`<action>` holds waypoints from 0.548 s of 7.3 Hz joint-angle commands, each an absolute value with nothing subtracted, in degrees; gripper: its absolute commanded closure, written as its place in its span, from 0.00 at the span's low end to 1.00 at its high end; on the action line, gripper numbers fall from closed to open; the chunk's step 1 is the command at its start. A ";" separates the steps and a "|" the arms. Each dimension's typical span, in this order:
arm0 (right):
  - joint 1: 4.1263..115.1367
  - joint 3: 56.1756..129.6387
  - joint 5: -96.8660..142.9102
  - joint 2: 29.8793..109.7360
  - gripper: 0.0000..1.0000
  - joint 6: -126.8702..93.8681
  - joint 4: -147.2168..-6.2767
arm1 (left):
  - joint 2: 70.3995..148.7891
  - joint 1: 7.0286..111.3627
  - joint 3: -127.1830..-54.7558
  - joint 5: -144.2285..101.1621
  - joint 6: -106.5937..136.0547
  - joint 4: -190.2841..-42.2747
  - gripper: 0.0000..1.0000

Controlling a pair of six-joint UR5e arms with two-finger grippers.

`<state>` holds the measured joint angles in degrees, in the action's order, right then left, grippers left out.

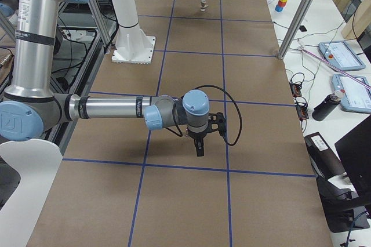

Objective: Assemble PPR valve and pipe with both arms
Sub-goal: 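Lower the left gripper onto the white pipe fitting and grasp it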

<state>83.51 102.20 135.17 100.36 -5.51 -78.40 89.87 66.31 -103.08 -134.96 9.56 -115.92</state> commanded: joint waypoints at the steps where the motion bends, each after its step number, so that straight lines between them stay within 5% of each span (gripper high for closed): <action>1: 83.50 102.22 135.18 100.37 0.00 -5.54 -78.31 | 89.74 60.05 -103.01 -129.65 10.81 -116.02 0.00; 4: 83.50 102.04 135.18 100.37 0.00 -5.54 -78.31 | 89.47 56.34 -102.05 -128.23 10.81 -116.02 0.00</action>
<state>83.50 102.11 135.18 100.37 -5.54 -78.31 89.53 57.50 -102.54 -128.59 10.84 -116.01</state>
